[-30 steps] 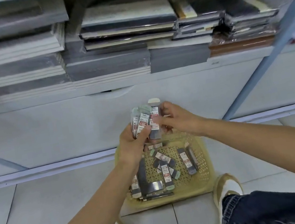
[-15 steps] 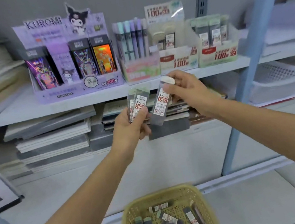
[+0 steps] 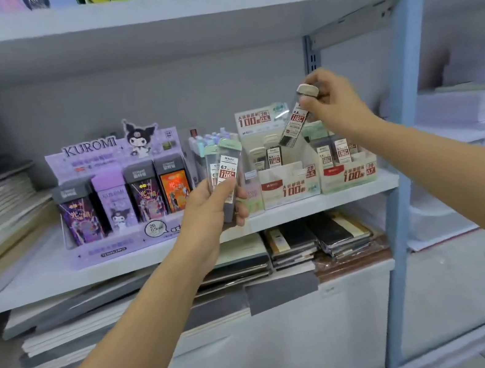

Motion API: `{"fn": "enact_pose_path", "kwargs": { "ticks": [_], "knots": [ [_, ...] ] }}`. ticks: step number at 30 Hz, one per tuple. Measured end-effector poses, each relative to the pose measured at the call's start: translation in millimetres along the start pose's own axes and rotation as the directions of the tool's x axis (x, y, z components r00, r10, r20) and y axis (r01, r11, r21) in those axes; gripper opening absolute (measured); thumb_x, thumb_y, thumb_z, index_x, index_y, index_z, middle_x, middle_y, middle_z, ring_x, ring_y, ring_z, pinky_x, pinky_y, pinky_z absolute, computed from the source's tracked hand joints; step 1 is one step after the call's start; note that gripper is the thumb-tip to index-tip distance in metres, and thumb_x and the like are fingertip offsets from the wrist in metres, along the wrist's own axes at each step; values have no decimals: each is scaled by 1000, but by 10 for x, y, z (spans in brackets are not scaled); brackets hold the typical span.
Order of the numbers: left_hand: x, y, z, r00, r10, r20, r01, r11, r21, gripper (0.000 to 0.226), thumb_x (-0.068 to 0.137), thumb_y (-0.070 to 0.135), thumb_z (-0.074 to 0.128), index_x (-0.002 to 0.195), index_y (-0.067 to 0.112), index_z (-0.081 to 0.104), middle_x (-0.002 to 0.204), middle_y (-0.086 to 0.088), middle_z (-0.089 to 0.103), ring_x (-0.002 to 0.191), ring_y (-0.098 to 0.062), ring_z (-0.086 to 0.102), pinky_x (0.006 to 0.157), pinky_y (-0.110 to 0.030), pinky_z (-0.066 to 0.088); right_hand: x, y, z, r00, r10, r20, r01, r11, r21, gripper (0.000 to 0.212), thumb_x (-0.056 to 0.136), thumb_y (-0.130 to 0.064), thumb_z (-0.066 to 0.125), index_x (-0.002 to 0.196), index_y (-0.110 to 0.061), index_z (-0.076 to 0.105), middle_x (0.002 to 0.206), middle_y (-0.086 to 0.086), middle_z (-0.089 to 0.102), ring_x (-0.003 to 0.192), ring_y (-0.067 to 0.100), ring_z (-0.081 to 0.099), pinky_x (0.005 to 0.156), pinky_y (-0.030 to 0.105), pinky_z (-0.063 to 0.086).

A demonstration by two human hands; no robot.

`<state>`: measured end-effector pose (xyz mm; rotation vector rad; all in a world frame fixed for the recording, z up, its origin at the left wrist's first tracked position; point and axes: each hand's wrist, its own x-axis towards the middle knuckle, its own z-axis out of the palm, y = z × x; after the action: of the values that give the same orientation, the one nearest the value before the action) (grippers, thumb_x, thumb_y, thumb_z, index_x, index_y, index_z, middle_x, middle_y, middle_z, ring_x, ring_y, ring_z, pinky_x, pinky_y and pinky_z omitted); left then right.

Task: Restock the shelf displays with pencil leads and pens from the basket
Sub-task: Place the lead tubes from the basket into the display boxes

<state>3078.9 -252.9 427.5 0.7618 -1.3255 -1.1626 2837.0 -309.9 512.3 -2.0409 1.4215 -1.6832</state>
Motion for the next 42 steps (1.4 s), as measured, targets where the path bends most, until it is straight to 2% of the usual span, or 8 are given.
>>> {"fn": "enact_pose_path", "kwargs": {
  "ticks": [14, 21, 26, 30, 32, 36, 39, 42],
  "knots": [
    [241, -121, 1, 999, -10, 50, 9, 1000, 19, 11, 99, 20, 52, 104, 12, 60, 72, 1, 68, 55, -12, 59, 54, -24, 53, 272, 318, 333, 953, 153, 263, -25, 901, -433, 23, 99, -27, 51, 101, -12, 68, 96, 2, 69, 89, 27, 64, 88, 42, 52],
    [227, -137, 55, 993, -8, 116, 5, 1000, 21, 14, 97, 18, 55, 108, 10, 60, 82, -3, 73, 62, -13, 65, 60, -26, 56, 277, 451, 355, 993, 52, 103, -5, 913, -408, 16, 93, -17, 62, 109, -16, 64, 98, -4, 63, 104, 19, 55, 94, 35, 46],
    [204, -129, 121, 992, -15, 124, 7, 998, 60, 21, 96, 20, 56, 115, 10, 59, 88, -4, 75, 66, -14, 68, 66, -29, 59, 68, 148, 290, 997, -63, 54, 68, 994, -82, 15, 96, -29, 56, 109, -25, 62, 100, -12, 63, 87, 4, 61, 72, 15, 45],
    [170, -121, 257, 986, -18, 164, 7, 998, 67, 19, 96, 20, 57, 113, 13, 59, 86, -3, 75, 65, -13, 68, 63, -27, 58, -331, -91, 257, 923, -43, 382, -19, 987, 159, 33, 94, -42, 55, 123, -29, 58, 99, -10, 68, 72, 10, 64, 64, 20, 53],
    [146, -124, 360, 981, -31, 193, 17, 997, 74, 19, 96, 18, 57, 113, 11, 59, 83, -2, 75, 64, -13, 68, 57, -23, 55, -491, -107, 259, 864, -76, 498, -30, 979, 202, 21, 95, -38, 57, 113, -29, 62, 84, -11, 66, 65, 7, 56, 60, 22, 49],
    [118, -163, 560, 963, -35, 268, 7, 994, 107, 18, 97, 13, 56, 114, 11, 57, 89, -4, 75, 70, -15, 70, 61, -24, 56, -601, -38, 146, 876, -71, 477, -73, 958, 276, 12, 95, -21, 61, 105, -16, 64, 83, -5, 68, 74, 7, 61, 67, 21, 49],
    [126, -190, 679, 959, -34, 281, -25, 979, 204, 27, 95, 17, 61, 120, 19, 52, 107, -4, 72, 86, -15, 72, 76, -26, 57, -601, 66, -75, 892, -43, 450, -79, 965, 249, 22, 94, -19, 61, 114, -11, 63, 100, 7, 72, 90, 17, 68, 79, 30, 56],
    [161, -213, 790, 967, 13, 256, -103, 935, 340, 26, 94, 20, 62, 115, 27, 49, 113, 8, 65, 97, -3, 65, 91, -27, 51, -543, 185, -370, 931, 14, 366, -106, 966, 235, 23, 93, -16, 62, 116, -13, 63, 100, 7, 72, 87, 16, 68, 74, 26, 54]
  ]
}}
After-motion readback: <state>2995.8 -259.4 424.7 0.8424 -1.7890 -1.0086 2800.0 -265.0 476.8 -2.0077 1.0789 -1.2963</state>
